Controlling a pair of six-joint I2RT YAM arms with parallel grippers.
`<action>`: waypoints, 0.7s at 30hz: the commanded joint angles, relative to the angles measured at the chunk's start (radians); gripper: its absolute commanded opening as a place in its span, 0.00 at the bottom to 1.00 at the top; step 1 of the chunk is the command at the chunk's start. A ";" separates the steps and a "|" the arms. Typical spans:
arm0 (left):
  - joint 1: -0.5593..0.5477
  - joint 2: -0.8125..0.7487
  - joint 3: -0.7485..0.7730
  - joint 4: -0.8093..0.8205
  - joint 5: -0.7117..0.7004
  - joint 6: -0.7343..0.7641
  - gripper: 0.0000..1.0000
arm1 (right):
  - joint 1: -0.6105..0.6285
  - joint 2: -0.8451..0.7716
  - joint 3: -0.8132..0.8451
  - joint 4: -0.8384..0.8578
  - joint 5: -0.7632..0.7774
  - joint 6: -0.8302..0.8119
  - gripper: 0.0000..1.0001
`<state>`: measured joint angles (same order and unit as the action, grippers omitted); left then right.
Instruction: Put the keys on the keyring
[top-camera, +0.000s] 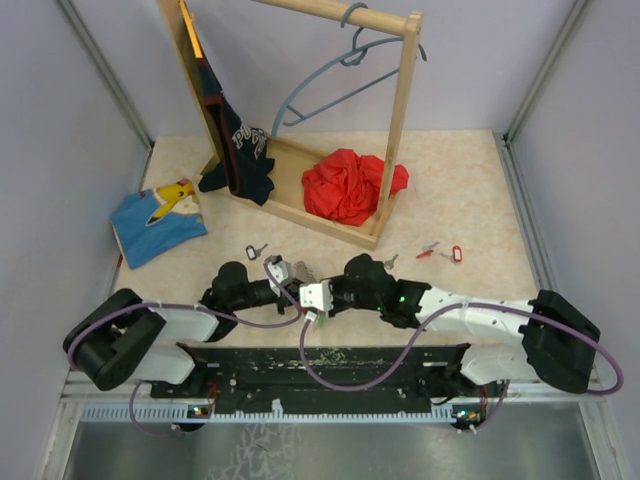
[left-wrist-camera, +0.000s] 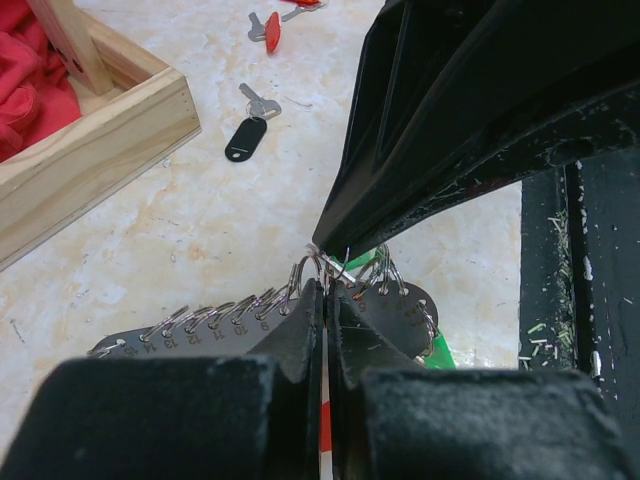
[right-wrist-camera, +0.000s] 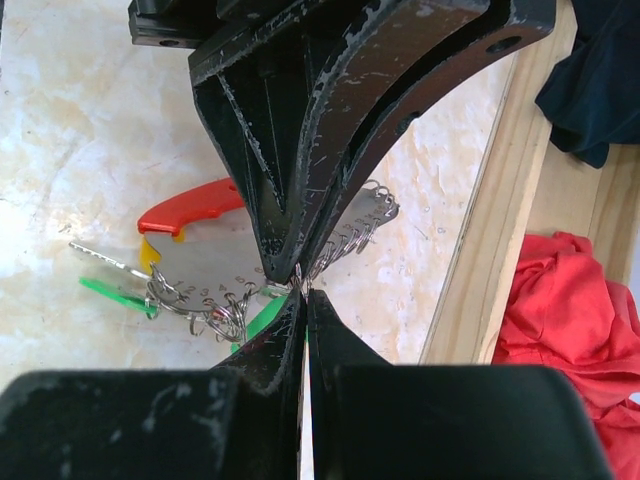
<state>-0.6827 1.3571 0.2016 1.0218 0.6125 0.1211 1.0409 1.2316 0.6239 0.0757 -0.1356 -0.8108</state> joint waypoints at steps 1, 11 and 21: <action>0.001 -0.022 0.012 -0.012 0.001 0.014 0.00 | 0.007 -0.051 -0.010 0.019 0.090 0.007 0.00; 0.002 -0.044 0.007 -0.026 -0.023 0.005 0.00 | 0.004 -0.027 -0.078 0.047 0.073 0.070 0.00; 0.003 -0.036 -0.006 0.041 -0.015 -0.027 0.00 | 0.004 0.087 -0.062 0.191 -0.073 0.100 0.00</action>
<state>-0.6846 1.3315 0.2016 0.9878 0.6018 0.1120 1.0443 1.2785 0.5495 0.1703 -0.1207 -0.7444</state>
